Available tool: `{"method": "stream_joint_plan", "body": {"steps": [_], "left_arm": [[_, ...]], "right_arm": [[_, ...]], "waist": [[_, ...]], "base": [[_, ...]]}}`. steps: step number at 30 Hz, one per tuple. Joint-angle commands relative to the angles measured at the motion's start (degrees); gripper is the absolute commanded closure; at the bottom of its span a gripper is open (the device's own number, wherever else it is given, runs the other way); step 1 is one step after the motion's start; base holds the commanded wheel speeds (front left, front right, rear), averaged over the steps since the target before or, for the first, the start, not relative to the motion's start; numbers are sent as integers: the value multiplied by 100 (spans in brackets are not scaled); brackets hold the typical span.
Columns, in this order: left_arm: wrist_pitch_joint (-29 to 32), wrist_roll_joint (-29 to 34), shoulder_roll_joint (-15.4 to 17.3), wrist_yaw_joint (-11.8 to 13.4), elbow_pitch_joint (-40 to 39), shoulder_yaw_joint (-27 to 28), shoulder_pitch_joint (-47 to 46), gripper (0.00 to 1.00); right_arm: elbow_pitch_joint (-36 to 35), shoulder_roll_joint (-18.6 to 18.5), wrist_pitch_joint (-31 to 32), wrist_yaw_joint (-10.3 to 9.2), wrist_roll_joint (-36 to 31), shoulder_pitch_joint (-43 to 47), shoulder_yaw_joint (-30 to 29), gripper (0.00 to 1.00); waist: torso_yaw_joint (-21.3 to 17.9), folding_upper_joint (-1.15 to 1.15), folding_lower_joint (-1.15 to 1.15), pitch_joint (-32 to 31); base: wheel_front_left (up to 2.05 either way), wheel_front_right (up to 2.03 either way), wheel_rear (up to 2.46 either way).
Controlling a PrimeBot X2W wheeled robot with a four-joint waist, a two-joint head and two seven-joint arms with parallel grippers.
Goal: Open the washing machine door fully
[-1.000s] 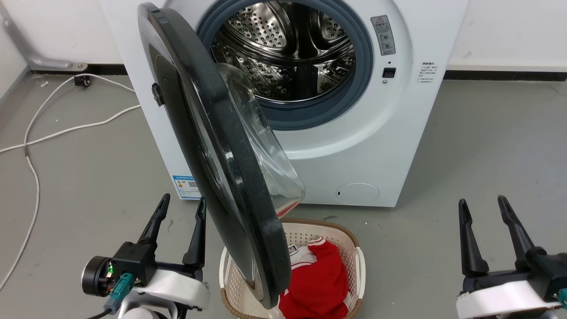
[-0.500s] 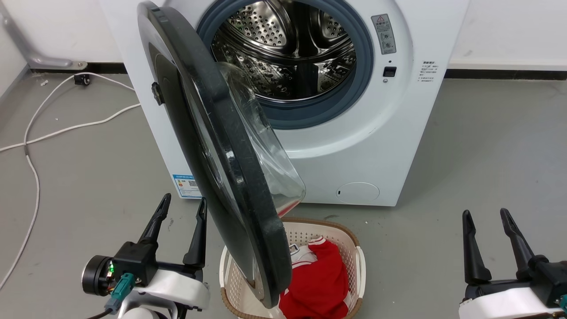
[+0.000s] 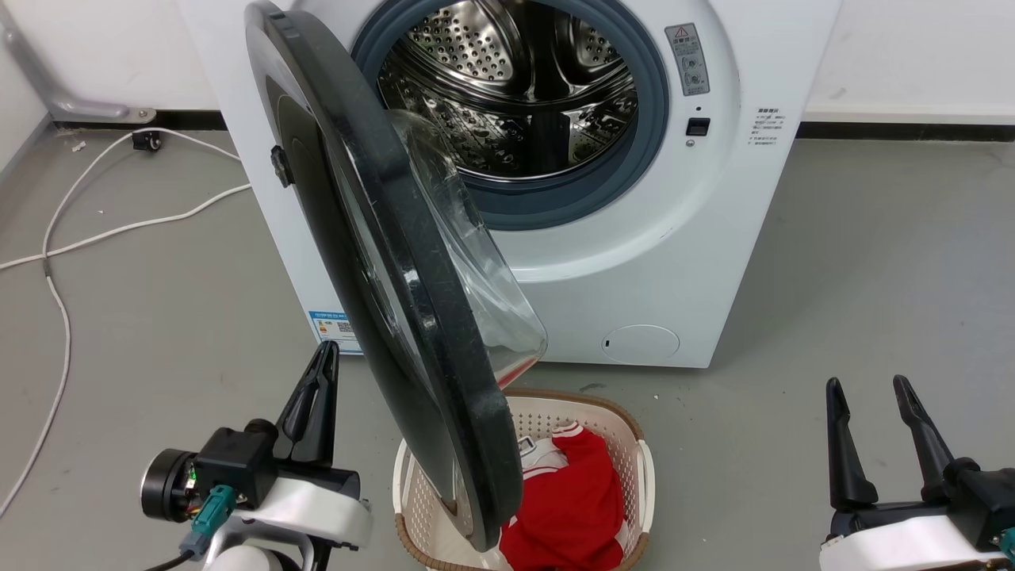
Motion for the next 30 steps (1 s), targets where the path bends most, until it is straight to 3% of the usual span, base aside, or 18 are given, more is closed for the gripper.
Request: {"method": "stream_joint_plan", "body": {"steps": [1, 9, 21, 26, 30], "left_arm": [[-13, 29, 30, 2, -57, 24, -97, 100], [-13, 124, 24, 2, -768, 74, -322, 100], [-12, 358, 53, 49, -2524, 107, -1078, 100], [-12, 355, 51, 36, -3045, -63, -1260, 100], [37, 217, 57, 16, -3258, -557, -1184, 100]], "right_arm": [[19, 14, -25, -4, 55, -97, -1, 0], [58, 14, -42, -4, 105, -110, -22, 0], [123, 13, -62, -4, 151, -103, -69, 0], [129, 13, -68, -4, 152, -87, -77, 0], [143, 13, -72, -4, 172, -63, -79, 0]], "waist": [[4, 0, -1, -5], [33, 0, -1, -7], [37, 0, -1, 9], [16, 0, -1, 5], [-8, 0, -1, -8]], "base": [[0, 0, 0], [0, 0, 0], [0, 0, 0], [0, 0, 0], [0, 0, 0]]}}
